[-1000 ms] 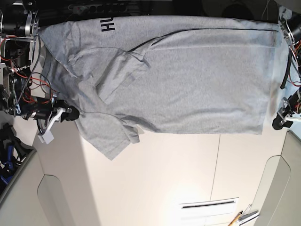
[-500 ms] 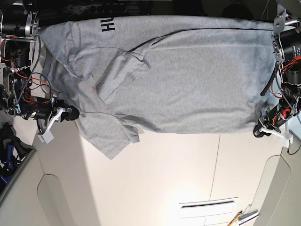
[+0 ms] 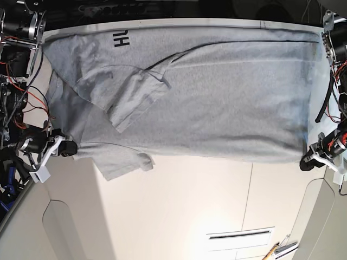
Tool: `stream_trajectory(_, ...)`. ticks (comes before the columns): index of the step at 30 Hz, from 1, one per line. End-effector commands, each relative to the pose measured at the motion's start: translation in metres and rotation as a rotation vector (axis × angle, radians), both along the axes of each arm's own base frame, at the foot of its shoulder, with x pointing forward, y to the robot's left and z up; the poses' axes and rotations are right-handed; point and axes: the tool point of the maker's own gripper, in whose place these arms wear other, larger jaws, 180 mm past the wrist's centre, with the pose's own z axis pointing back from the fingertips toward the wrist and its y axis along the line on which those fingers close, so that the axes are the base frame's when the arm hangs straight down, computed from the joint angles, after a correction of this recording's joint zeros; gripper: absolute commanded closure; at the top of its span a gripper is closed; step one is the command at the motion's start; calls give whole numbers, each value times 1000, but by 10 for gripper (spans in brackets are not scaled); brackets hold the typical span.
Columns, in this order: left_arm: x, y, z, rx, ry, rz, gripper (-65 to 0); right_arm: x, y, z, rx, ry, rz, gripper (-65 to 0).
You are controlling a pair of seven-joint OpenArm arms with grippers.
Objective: Fold the T-shirt properly
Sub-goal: 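Fold the hem up onto the shoulders with both grippers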
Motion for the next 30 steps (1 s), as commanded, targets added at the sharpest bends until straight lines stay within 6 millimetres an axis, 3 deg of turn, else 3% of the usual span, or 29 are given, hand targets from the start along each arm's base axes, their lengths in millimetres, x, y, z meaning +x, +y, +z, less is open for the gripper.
stream_trajectory(1,3,12,23,3,-55,5,0,2,-7,12,-13,-42,-4,0)
stream_trajectory(11,-66,32,38,-115,-83,63,0,-78,6,-8,-160,-14,90,0)
stream_trajectory(18,-122,26,14,-104,34,22,0,-126,8,-22,-247,45,134,0)
stream_trajectory(22,-147,22,3,-74,100,-6,0,-136,3,-30,-276,78,127,0)
stream_trajectory(30,-179,13,-6,-29,176,-56,0,-133,-9,-32,-341,76,98,0)
